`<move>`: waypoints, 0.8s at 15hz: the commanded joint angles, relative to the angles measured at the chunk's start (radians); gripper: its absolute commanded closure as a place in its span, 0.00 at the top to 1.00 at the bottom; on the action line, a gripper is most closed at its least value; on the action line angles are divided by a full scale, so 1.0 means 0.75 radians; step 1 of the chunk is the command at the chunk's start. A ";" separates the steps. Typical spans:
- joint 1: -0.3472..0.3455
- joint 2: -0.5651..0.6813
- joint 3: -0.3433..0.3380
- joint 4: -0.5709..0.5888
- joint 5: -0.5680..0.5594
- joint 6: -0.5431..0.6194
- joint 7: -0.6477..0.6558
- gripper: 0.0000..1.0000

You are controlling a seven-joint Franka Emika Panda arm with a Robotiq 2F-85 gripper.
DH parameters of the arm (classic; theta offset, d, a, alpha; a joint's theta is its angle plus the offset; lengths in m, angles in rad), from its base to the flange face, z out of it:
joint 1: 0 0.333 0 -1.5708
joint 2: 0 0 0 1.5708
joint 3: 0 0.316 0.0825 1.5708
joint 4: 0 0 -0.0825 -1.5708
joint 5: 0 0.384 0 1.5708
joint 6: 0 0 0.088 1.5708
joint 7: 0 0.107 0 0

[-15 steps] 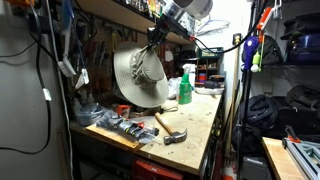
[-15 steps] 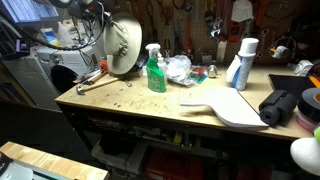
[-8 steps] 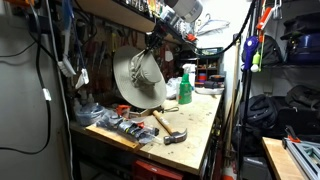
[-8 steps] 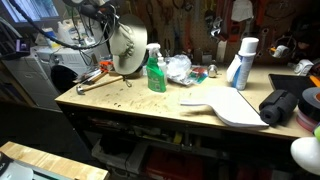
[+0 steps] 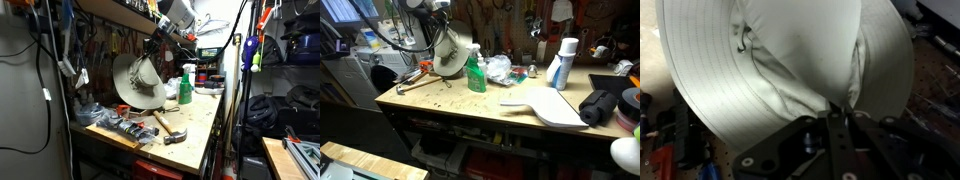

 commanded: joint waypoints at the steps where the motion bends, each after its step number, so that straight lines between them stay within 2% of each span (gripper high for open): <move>1: -0.091 0.094 0.077 0.108 0.098 -0.044 -0.055 0.01; 8: -0.152 0.216 0.119 0.183 0.084 -0.105 -0.003 0.01; 12: -0.180 0.271 0.152 0.218 0.122 -0.090 -0.003 0.01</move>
